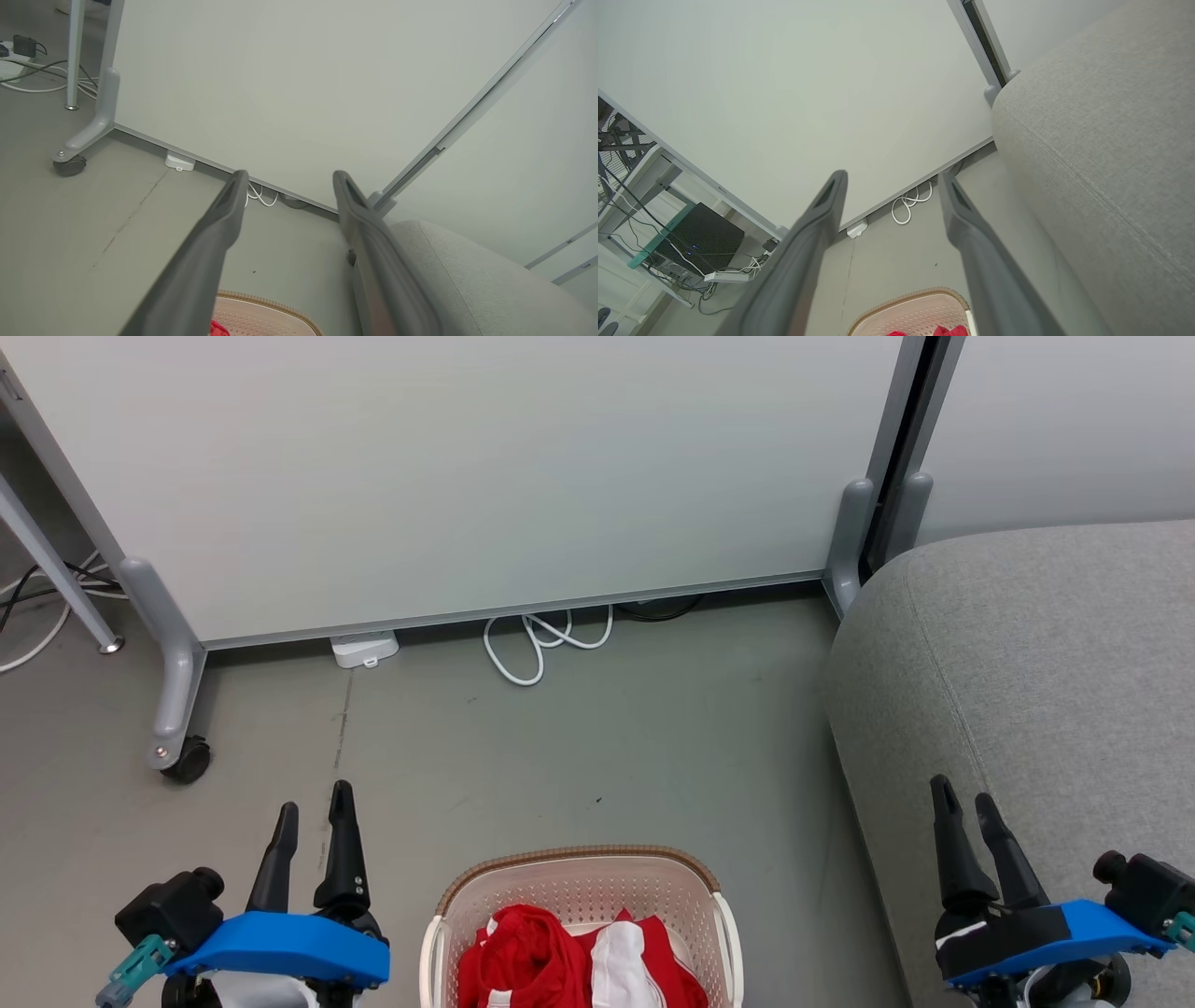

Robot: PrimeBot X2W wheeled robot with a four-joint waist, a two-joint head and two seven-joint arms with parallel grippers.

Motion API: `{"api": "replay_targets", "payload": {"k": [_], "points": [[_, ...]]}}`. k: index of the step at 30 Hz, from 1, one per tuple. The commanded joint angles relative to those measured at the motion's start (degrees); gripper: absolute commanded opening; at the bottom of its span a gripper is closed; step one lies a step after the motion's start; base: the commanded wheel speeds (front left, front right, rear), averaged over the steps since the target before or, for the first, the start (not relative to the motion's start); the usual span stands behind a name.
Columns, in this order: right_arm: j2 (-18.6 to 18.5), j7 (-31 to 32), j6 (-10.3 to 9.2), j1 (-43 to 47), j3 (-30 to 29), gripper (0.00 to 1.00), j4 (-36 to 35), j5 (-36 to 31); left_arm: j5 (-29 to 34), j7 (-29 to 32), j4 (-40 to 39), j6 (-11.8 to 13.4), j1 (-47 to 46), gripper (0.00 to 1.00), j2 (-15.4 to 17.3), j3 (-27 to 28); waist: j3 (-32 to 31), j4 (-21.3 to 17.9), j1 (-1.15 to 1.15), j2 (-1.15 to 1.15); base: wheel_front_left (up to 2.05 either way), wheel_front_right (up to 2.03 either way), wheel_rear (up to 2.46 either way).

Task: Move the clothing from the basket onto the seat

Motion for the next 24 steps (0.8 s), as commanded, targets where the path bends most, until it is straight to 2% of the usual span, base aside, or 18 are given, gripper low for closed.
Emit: {"api": "replay_targets", "payload": {"k": [1,24], "points": [[-0.43,-0.60,0.13,-1.19,0.10,1.00,-0.45,-1.69,1.63,-0.64,-0.45,0.16,-1.07,1.00,0.44,-0.27,-0.01,0.00,0.00,0.00,0.00,0.00,0.00],[-0.55,-3.25,0.15,-1.02,1.05,1.00,0.84,-15.73,13.65,-4.09,0.49,-0.61,-0.74,1.00,0.43,-1.48,-0.44,-0.17,0.00,0.00,0.00,0.00,0.00]]}}
